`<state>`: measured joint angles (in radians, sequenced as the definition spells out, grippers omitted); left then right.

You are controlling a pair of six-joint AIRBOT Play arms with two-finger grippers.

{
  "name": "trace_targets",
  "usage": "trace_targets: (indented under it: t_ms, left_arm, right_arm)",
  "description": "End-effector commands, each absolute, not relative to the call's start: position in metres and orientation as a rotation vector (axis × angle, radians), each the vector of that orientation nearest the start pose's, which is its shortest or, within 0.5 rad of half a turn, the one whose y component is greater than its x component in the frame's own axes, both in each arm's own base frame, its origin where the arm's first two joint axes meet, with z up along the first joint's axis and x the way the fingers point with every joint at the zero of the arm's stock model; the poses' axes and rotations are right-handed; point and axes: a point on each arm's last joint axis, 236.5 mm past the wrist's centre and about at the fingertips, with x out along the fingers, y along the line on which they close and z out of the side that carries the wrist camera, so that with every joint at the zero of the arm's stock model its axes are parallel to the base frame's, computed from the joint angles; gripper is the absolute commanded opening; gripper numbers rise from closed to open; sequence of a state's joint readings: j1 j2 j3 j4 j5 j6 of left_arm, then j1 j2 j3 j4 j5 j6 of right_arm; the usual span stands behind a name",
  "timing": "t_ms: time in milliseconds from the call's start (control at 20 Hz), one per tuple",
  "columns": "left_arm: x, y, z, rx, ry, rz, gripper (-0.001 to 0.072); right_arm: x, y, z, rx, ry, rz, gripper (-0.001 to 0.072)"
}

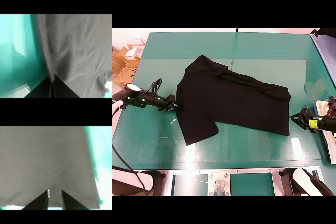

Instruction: Fold the shirts.

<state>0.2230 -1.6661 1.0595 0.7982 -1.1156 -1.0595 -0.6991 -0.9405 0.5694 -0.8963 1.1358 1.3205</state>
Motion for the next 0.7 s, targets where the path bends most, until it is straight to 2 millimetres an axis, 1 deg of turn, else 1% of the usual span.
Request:
trace_targets:
  t_ms: [0,50,100,150,200,250,400,450,650]
  left_arm:
    - [0.374,-0.072,-0.105,-0.597,1.432,-0.497,0.0022]
    - [0.374,-0.073,-0.105,-0.597,1.432,-0.497,0.0022]
    - [0.374,-0.073,-0.105,-0.596,1.432,-0.498,0.0022]
    - [0.374,-0.073,-0.105,-0.588,1.428,-0.505,0.0022]
    - [0.374,-0.073,-0.105,-0.588,1.428,-0.505,0.0022]
    - [0.374,-0.073,-0.105,-0.589,1.429,-0.505,0.0022]
    - [0.372,-0.074,-0.104,-0.593,1.438,-0.516,0.0022]
    - [0.371,-0.075,-0.104,-0.593,1.439,-0.517,0.0022]
    - [0.371,-0.075,-0.104,-0.593,1.440,-0.517,0.0022]
  right_arm:
    - [0.230,-0.090,-0.054,0.956,1.198,-0.332,0.0239]
    - [0.215,-0.102,-0.061,0.974,1.223,-0.390,0.0241]
    - [0.206,-0.108,-0.069,1.009,1.234,-0.425,0.0246]
    - [0.200,-0.109,-0.076,1.049,1.246,-0.436,0.0290]
    - [0.196,-0.106,-0.085,1.073,1.271,-0.425,0.0292]
    - [0.197,-0.100,-0.093,1.090,1.295,-0.393,0.0292]
    - [0.218,-0.073,-0.106,1.138,1.322,-0.222,0.0293]
    - [0.221,-0.063,-0.112,1.138,1.350,-0.182,0.0293]
    - [0.223,-0.029,-0.135,1.084,1.482,-0.087,0.0294]
